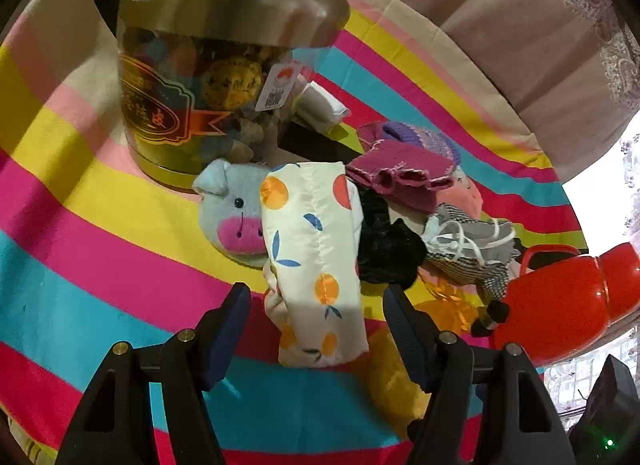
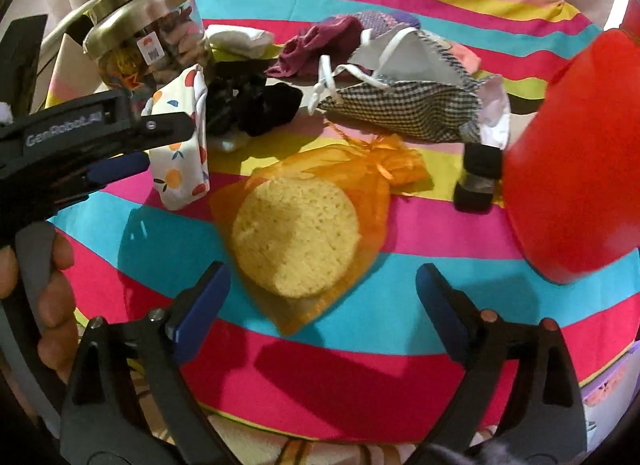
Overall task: Organize soft objects
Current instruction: 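Grasp the white orange-dotted cloth with the left tool while the right tool grasps the orange sponge bag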
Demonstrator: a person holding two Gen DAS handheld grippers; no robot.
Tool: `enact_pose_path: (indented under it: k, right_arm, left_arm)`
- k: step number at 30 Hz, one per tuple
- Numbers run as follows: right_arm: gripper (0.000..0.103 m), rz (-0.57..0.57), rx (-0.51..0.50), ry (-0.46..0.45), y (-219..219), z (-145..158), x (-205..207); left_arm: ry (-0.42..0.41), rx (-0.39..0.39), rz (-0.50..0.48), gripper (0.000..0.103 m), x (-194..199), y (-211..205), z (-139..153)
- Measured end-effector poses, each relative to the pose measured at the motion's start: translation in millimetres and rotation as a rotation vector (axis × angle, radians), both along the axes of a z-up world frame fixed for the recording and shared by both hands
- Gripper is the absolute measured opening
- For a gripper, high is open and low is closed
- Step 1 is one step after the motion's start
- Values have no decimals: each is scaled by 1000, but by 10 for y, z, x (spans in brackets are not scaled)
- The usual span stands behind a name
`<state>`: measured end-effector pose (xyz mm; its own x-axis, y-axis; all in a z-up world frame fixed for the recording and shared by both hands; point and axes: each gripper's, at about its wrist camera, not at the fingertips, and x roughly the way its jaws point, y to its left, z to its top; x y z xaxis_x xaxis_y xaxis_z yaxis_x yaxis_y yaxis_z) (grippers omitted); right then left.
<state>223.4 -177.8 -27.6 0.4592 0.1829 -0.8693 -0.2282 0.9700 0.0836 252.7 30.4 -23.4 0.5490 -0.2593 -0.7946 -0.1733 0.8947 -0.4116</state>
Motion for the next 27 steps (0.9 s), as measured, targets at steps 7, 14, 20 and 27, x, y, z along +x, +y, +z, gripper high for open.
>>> enact_pose_path:
  k: [7,14,20,27]
  right_arm:
    - [98,10,-16,21,107,-100,111]
    - [98,17,-25,29,198,-156,205]
    - [99,10,-31,37,315,-263,335]
    - [100,2,-43,32,414,-342,426]
  left_arm:
    - [10,12,-35,49,89,-41,-159]
    - [-43,-33,-44,32,15,-19,-101]
    - [-79,-91,-19,29,-160,91,-54]
    - [-124,-78,22,29,-295,137,9]
